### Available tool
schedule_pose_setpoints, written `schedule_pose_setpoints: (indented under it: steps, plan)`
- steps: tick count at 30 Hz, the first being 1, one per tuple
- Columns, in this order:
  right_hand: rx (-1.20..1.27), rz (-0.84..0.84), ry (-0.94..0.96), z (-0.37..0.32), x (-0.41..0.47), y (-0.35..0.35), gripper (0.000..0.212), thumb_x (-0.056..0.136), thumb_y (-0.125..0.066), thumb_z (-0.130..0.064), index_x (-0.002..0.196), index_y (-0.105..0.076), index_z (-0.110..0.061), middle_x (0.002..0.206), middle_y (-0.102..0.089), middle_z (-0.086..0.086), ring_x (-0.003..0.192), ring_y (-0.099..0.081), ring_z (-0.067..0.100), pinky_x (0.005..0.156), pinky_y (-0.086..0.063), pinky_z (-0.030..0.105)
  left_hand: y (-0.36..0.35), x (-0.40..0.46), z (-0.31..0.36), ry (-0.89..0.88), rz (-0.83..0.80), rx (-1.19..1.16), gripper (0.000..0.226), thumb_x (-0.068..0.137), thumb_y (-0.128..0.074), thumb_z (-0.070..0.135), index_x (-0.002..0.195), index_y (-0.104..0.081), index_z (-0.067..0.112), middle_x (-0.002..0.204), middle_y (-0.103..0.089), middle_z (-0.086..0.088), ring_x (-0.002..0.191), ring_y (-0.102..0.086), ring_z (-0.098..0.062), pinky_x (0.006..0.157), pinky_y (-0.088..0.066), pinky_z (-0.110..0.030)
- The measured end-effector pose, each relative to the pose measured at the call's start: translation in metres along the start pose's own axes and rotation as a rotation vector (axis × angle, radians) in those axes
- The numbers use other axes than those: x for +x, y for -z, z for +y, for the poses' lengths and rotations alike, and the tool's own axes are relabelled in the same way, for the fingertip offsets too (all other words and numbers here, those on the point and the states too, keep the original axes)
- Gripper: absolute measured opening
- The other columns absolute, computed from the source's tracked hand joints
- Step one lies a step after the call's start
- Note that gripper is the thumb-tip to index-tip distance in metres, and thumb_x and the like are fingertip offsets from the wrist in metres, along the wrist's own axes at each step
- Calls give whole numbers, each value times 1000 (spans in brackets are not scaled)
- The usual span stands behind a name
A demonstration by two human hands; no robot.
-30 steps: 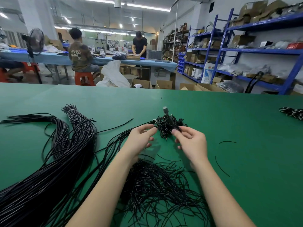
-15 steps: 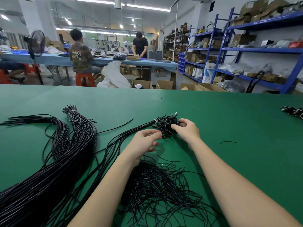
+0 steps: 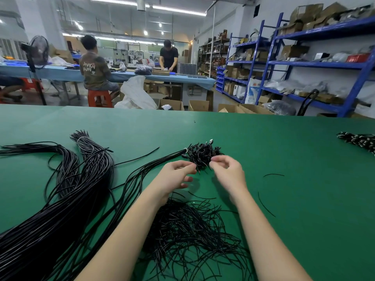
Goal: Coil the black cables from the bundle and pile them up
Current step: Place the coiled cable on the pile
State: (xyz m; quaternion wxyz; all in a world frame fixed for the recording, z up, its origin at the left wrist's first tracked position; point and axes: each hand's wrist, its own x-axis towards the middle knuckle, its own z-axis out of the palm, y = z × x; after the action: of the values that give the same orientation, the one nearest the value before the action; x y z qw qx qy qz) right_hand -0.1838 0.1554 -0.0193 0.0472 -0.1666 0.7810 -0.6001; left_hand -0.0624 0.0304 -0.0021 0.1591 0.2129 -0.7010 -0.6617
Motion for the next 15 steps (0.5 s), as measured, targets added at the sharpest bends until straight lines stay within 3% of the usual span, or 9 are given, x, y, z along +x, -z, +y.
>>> schedule_pose_setpoints:
  steps: [3, 7, 11, 15]
  plan:
    - [-127, -174, -83, 23, -14, -2, 10, 86, -71, -26, 94, -74, -30, 93, -73, -14, 89, -67, 8, 76, -51, 26, -1, -1, 0, 2, -6, 7, 18, 97, -63, 31, 109, -71, 20, 105, -75, 4, 84, -67, -9, 74, -54, -22]
    - [-181, -164, -86, 29, -19, -2, 4, 84, -72, -31, 86, -76, -30, 82, -74, -17, 81, -67, 3, 62, -45, 18, 1, -1, 0, 11, -1, 23, 18, 96, -65, 31, 108, -72, 19, 104, -76, 3, 81, -68, -8, 74, -55, -23]
    - [-277, -235, -54, 23, -19, -2, 4, 85, -73, -33, 86, -76, -30, 85, -73, -18, 82, -64, -2, 63, -43, 15, 5, 2, -3, 20, 30, 69, 16, 94, -66, 27, 104, -73, 16, 102, -76, 0, 73, -66, -6, 69, -52, -21]
    - [-338, -246, -31, 22, -19, -1, 3, 85, -73, -33, 85, -76, -31, 85, -72, -17, 80, -62, -4, 60, -40, 12, 10, 3, -6, 23, 63, 185, 19, 92, -65, 29, 96, -73, 12, 85, -73, 6, 64, -63, -4, 62, -47, -20]
